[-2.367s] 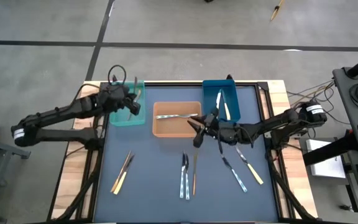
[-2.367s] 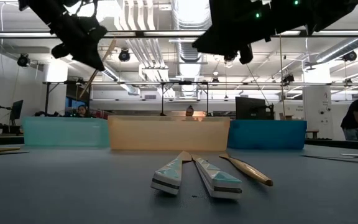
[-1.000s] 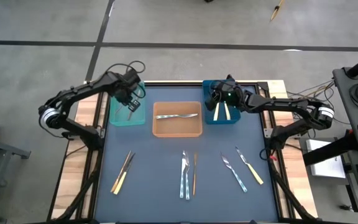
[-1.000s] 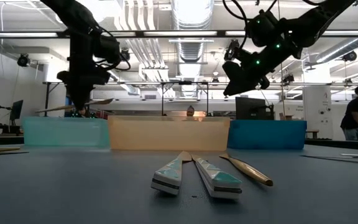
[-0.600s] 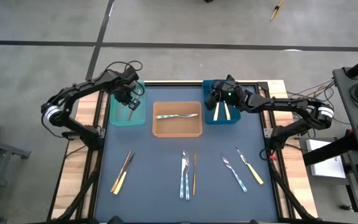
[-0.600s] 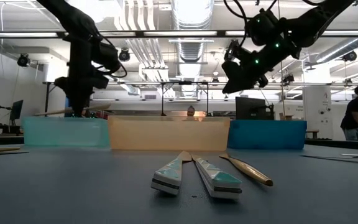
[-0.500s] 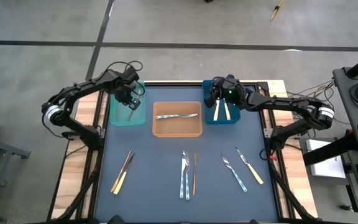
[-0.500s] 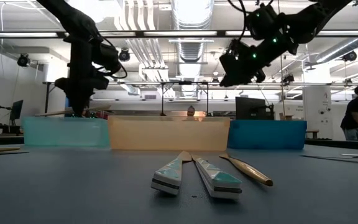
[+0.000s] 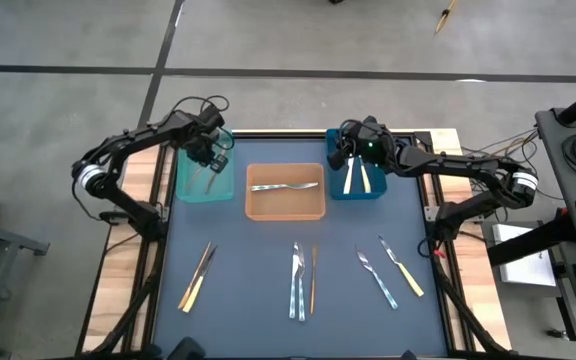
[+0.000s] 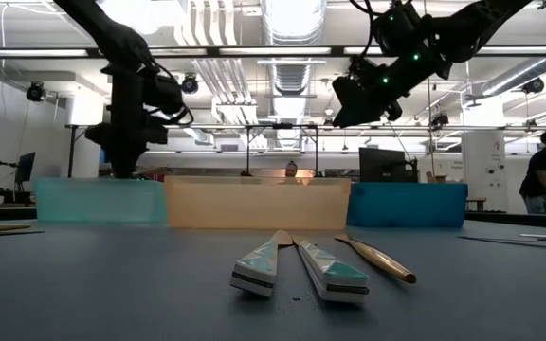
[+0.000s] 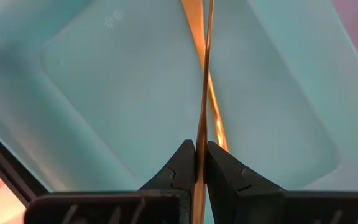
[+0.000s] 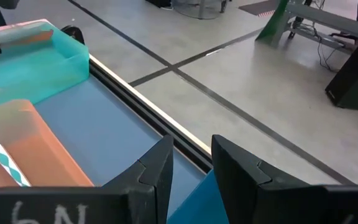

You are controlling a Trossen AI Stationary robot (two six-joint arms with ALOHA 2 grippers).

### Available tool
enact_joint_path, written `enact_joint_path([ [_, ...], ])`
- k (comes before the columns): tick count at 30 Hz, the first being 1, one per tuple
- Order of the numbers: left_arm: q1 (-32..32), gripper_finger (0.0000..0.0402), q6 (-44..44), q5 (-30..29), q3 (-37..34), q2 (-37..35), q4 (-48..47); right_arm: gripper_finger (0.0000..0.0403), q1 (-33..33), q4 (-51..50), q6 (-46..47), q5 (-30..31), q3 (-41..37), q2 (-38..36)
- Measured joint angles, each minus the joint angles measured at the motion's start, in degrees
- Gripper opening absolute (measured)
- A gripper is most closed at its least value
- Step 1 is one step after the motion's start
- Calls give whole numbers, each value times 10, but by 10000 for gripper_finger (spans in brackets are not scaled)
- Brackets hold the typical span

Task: Sort silverware by color (type)
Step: Put the gold knife into the green bin

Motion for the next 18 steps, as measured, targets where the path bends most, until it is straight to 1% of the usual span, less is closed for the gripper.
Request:
enact_joint_path([
  [13,3,6,1,-1,0,60,16,102,-5,1,-6,1,0,0],
  [18,3,6,5,-1,0,73,20,102,-5,1,-6,1,0,0],
])
